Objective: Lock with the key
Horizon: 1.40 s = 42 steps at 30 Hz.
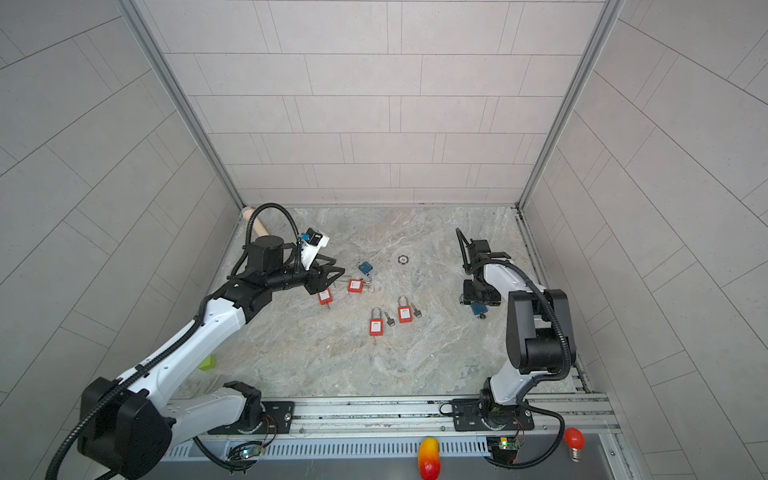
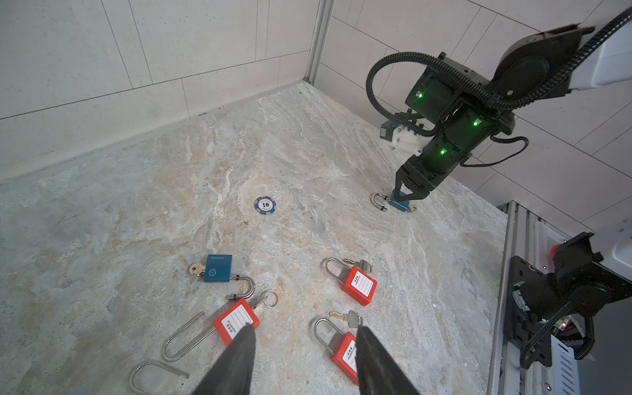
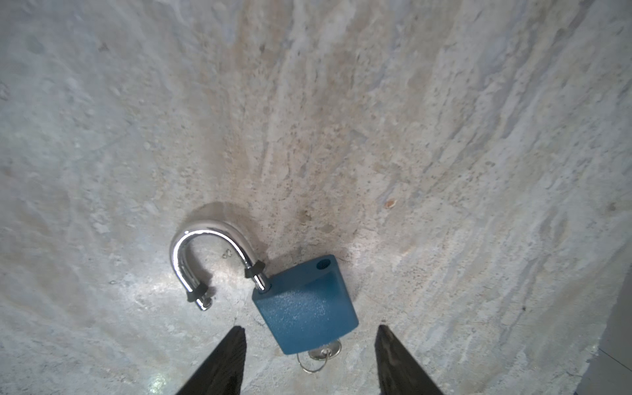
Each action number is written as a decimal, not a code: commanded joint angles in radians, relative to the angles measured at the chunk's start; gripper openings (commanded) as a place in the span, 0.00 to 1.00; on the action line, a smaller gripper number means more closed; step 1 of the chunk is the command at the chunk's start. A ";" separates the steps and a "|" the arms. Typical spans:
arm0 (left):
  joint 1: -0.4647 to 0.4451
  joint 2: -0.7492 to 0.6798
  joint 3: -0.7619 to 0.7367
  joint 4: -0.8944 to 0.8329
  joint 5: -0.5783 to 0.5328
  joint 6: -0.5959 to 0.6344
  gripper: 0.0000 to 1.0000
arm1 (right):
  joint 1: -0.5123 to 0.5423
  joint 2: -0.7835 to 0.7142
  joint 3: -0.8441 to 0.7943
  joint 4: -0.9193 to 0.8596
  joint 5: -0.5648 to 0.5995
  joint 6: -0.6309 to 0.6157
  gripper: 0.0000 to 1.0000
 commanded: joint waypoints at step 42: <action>-0.018 -0.004 -0.019 0.073 0.027 -0.018 0.52 | 0.003 0.215 0.011 -0.014 -0.093 -0.075 0.52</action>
